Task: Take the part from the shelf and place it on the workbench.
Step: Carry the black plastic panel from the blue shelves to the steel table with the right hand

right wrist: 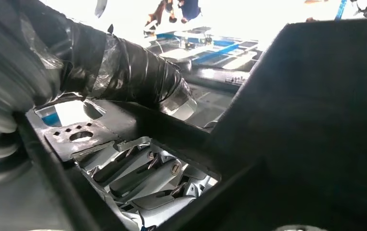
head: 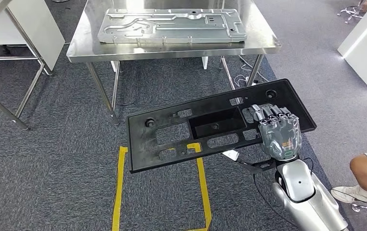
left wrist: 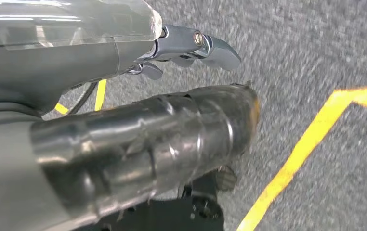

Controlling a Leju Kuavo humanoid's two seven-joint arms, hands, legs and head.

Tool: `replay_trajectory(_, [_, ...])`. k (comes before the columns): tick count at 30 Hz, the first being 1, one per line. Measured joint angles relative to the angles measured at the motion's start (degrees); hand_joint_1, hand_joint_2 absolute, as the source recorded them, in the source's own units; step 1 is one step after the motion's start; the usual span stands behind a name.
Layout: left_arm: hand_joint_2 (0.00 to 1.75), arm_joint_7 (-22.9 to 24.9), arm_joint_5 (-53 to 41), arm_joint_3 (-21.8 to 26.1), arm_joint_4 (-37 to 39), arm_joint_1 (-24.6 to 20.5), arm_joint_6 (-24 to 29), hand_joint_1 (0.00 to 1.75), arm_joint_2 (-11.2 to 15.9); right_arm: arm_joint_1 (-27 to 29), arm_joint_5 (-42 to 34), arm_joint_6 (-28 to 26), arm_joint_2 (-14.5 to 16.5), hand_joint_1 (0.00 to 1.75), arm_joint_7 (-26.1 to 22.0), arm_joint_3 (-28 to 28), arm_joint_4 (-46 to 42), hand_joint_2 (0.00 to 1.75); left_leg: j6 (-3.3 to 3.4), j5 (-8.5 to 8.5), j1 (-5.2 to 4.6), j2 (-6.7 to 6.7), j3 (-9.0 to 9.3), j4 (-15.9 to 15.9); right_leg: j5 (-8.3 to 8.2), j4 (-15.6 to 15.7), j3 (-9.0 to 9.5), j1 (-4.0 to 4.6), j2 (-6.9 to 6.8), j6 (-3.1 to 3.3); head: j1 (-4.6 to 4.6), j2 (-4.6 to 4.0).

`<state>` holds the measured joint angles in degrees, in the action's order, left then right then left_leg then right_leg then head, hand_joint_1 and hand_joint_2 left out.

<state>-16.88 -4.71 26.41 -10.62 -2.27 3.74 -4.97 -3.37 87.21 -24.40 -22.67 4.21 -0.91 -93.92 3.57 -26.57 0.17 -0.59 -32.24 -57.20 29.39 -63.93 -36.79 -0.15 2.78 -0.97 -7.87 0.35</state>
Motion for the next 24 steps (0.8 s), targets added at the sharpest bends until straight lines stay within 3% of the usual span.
replay_trajectory(2, [0.00,0.01,-0.03,0.03,0.00,0.26,0.00,0.00,0.01,-0.09,0.11,0.27,0.12,1.75,0.02,0.24,0.31,1.75,0.03,-0.06,-0.01,0.51,0.10,0.10,3.16,-6.95,-3.35,-0.47,-2.00,-0.75,-0.02,0.00])
replay_trajectory(4, [0.00,0.04,-0.10,0.07,0.00,0.37,-0.07,0.00,-0.01,-0.02,0.15,1.02,0.23,1.75,-0.08,0.64,0.67,1.75,-0.14,-0.28,0.05,0.94,0.16,-0.05,3.14,-9.62,-4.75,-1.05,-2.48,-1.36,-0.03,0.00])
replay_trajectory(5, [0.00,0.06,-0.20,0.09,0.00,0.36,-0.13,0.00,-0.03,-0.07,0.16,1.61,0.26,1.75,-0.18,0.85,0.86,1.75,-0.30,-0.43,0.12,1.11,0.22,-0.18,1.60,-7.62,-3.77,-1.27,-2.62,-1.57,-0.03,0.00])
replay_trajectory(7, [0.00,0.09,-0.52,0.13,0.00,0.32,-0.28,0.00,-0.06,-0.67,0.16,3.02,0.28,1.75,-0.40,1.57,1.46,1.75,-0.86,-0.87,0.20,1.38,0.26,-0.65,-1.83,-0.19,0.02,-1.42,-3.09,-1.65,-0.03,0.00])
replay_trajectory(9, [0.00,0.25,-1.00,0.18,0.00,0.25,-0.52,0.00,-0.06,-2.22,-0.38,5.35,0.31,1.75,-0.78,2.79,2.59,1.75,-1.49,-1.30,0.06,1.66,0.11,-1.11,-3.13,4.37,2.30,-1.21,-3.19,-1.08,-0.02,0.00])
replay_trajectory(13, [0.00,0.93,-2.52,0.21,0.00,0.03,-0.95,0.00,0.19,-11.13,-4.00,13.76,-0.10,1.75,-2.90,6.90,9.16,1.75,-0.94,-1.43,-0.16,2.20,-0.09,-1.19,-3.37,4.88,2.38,-1.10,-2.41,-0.34,0.01,0.00])
replay_trajectory(17, [0.00,1.03,-3.28,0.20,0.00,-0.50,-1.22,0.00,0.32,-25.06,-5.75,17.62,-1.11,1.75,-3.47,13.03,20.45,1.75,-1.66,-0.83,-0.02,2.28,0.09,-0.82,-3.61,4.83,2.03,-0.91,-2.26,0.06,0.01,0.00])
replay_trajectory(24, [0.00,0.90,-3.62,0.22,0.00,-0.03,-1.60,0.00,0.46,-31.24,-6.17,18.09,-1.39,1.75,-3.40,17.06,26.67,1.75,-2.06,-0.59,0.13,1.92,-0.07,-0.69,-3.64,4.79,1.99,-0.72,-2.69,0.22,0.00,0.00])
